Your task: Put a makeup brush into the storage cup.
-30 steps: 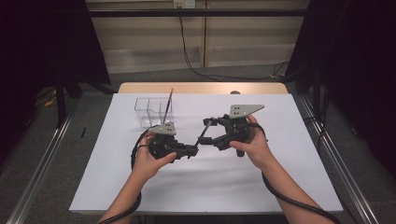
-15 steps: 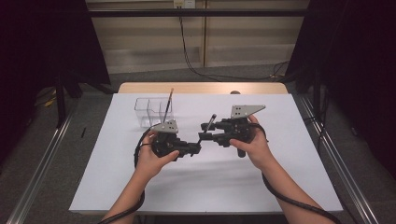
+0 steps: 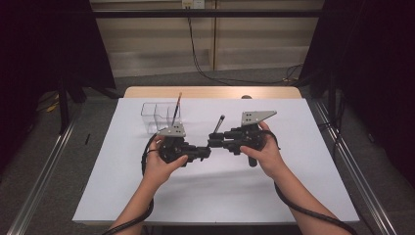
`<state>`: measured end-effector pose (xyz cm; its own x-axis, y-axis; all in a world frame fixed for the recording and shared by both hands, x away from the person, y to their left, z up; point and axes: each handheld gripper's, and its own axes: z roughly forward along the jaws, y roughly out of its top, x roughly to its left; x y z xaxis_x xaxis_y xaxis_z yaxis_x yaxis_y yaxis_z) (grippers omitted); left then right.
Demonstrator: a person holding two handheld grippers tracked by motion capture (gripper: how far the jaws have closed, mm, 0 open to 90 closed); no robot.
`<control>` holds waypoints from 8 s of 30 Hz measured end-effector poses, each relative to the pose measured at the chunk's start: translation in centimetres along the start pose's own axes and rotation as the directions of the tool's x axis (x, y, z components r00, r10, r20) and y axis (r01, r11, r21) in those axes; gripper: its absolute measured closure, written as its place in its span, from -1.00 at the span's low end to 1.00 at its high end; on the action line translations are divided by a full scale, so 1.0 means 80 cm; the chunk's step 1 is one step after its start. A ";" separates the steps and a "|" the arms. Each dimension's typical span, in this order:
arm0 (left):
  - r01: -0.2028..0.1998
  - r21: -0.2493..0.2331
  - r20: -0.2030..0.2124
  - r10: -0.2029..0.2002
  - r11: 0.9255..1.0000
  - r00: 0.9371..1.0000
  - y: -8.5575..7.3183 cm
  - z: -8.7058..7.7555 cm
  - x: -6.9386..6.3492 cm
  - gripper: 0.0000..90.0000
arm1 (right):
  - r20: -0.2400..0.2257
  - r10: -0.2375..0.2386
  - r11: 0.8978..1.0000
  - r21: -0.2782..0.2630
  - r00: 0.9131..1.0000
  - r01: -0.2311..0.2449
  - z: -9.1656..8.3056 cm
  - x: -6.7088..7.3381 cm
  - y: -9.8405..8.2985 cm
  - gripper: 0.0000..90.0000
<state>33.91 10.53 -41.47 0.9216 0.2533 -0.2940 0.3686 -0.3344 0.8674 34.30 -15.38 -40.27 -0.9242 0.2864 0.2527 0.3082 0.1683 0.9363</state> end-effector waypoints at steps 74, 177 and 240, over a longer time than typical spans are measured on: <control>0.063 -0.210 0.006 -0.063 0.976 0.998 0.014 -0.010 0.009 -0.94 | -0.027 0.048 0.998 -0.034 0.998 -0.049 -0.005 -0.007 -0.006 0.88; -0.103 -0.301 -0.099 0.077 0.948 0.992 0.055 -0.038 -0.003 0.86 | 0.185 -0.045 0.999 -0.012 0.982 0.048 -0.031 0.009 -0.017 -0.83; -0.147 -0.314 -0.270 0.060 0.938 0.961 0.063 -0.077 0.032 0.86 | 0.303 -0.050 0.997 -0.033 0.952 0.063 -0.121 0.019 -0.058 -0.95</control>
<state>37.39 15.05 -35.36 0.8750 0.4685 -0.1221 0.1722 -0.0654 0.9829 29.30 -24.90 -41.89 -0.8265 0.5501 0.1195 0.2413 0.1544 0.9581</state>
